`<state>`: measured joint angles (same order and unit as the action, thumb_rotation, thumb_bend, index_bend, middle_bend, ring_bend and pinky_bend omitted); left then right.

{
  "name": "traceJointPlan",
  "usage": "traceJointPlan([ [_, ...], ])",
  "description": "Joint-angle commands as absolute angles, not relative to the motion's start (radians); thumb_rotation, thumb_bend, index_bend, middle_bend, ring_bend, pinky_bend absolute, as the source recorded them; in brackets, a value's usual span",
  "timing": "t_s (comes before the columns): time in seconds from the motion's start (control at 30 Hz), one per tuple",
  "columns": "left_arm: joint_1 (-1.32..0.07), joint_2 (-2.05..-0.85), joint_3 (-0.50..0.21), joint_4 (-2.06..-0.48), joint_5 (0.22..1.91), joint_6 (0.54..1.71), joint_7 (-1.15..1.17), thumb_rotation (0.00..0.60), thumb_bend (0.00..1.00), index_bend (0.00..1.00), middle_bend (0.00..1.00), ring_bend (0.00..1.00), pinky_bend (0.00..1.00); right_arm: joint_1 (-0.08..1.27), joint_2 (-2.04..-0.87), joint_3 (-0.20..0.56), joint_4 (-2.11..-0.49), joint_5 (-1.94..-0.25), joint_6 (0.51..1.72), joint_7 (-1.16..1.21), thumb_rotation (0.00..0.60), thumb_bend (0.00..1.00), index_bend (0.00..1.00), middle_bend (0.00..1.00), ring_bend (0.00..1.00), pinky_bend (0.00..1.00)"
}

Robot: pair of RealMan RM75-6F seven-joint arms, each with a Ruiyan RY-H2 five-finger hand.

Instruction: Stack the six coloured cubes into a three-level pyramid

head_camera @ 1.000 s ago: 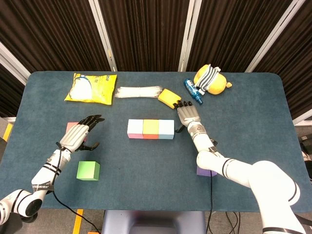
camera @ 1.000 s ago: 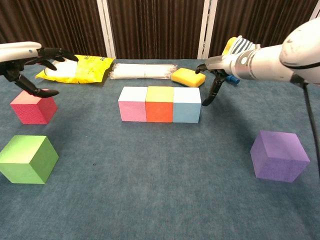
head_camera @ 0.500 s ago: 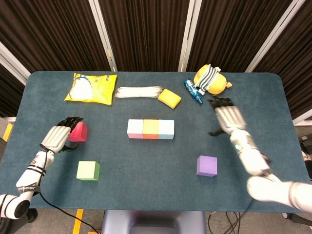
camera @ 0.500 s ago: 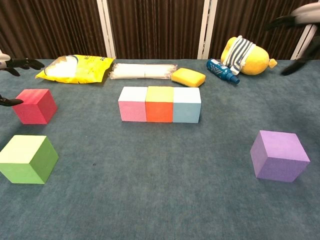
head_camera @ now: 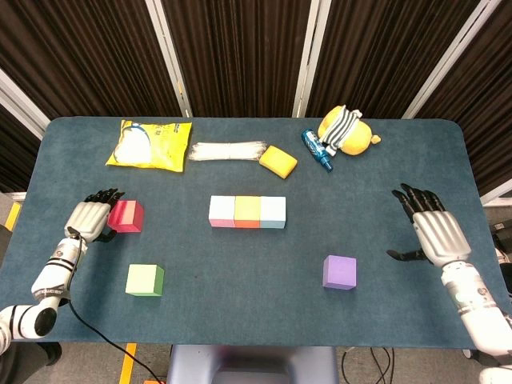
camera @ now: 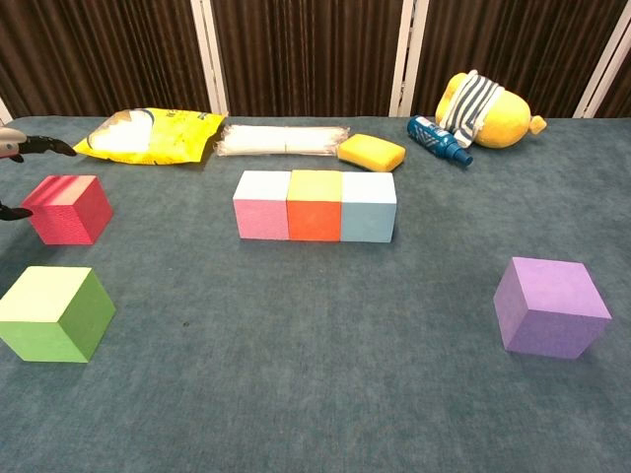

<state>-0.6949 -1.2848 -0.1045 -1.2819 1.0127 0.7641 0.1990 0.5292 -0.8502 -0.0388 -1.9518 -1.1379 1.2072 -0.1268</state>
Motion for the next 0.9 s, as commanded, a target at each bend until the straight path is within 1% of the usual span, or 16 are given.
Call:
traceJointPlan([
  [0.03,-0.716,-1.3,-0.115,-1.258,0.962,0.712,0.199,0.6,0.35,0.07,0.04,0.05,0.14,0.506,-0.843,-0.039,-1.95,-1.159,1.208,-0.11,0.529,0.19,0.0,0.05,0.0,0.03],
  [0.13,-0.726,-1.299,-0.121,-1.251,0.94,0.673,0.181,0.6,0.35,0.1,0.08,0.08,0.15,0.492,-0.848,-0.032,-1.938,-1.166,1.204,-0.106,0.529,0.19,0.0,0.05,0.0,0.03],
  [0.4,-0.747,-1.327,-0.13,-1.198,0.916,0.637,0.16,0.6,0.35,0.14,0.15,0.14,0.15,0.469,-0.865,-0.005,-1.912,-1.167,1.177,-0.099,0.528,0.19,0.0,0.05,0.0,0.03],
  [0.5,-0.757,-1.343,-0.128,-1.162,0.905,0.629,0.17,0.6,0.35,0.19,0.25,0.2,0.16,0.462,-0.871,0.004,-1.904,-1.168,1.166,-0.096,0.528,0.19,0.0,0.05,0.0,0.03],
  [0.57,-0.761,-1.35,-0.136,-1.151,0.893,0.634,0.169,0.6,0.35,0.26,0.35,0.29,0.18,0.458,-0.873,0.009,-1.9,-1.167,1.161,-0.093,0.528,0.19,0.0,0.05,0.0,0.03],
  [0.6,-0.763,-1.349,-0.142,-1.154,0.889,0.638,0.168,0.6,0.35,0.28,0.38,0.31,0.19,0.456,-0.873,0.012,-1.898,-1.167,1.159,-0.092,0.528,0.19,0.0,0.05,0.0,0.03],
  [0.63,-0.767,-1.342,-0.152,-1.168,0.883,0.643,0.164,0.6,0.35,0.3,0.41,0.34,0.21,0.453,-0.873,0.015,-1.897,-1.168,1.159,-0.091,0.528,0.19,0.0,0.05,0.0,0.03],
  [0.7,-0.774,-1.322,-0.174,-1.206,0.87,0.64,0.147,0.6,0.35,0.31,0.43,0.36,0.24,0.447,-0.873,0.02,-1.896,-1.17,1.159,-0.089,0.528,0.19,0.0,0.05,0.0,0.03],
  [0.8,-0.798,-1.263,-0.217,-1.301,0.843,0.616,0.117,0.6,0.35,0.31,0.44,0.37,0.29,0.439,-0.872,0.028,-1.896,-1.176,1.16,-0.085,0.529,0.19,0.0,0.05,0.0,0.03],
  [0.9,-0.836,-1.207,-0.25,-1.39,0.816,0.619,0.134,0.6,0.35,0.31,0.44,0.38,0.31,0.431,-0.87,0.036,-1.896,-1.178,1.162,-0.084,0.528,0.19,0.0,0.05,0.0,0.03],
])
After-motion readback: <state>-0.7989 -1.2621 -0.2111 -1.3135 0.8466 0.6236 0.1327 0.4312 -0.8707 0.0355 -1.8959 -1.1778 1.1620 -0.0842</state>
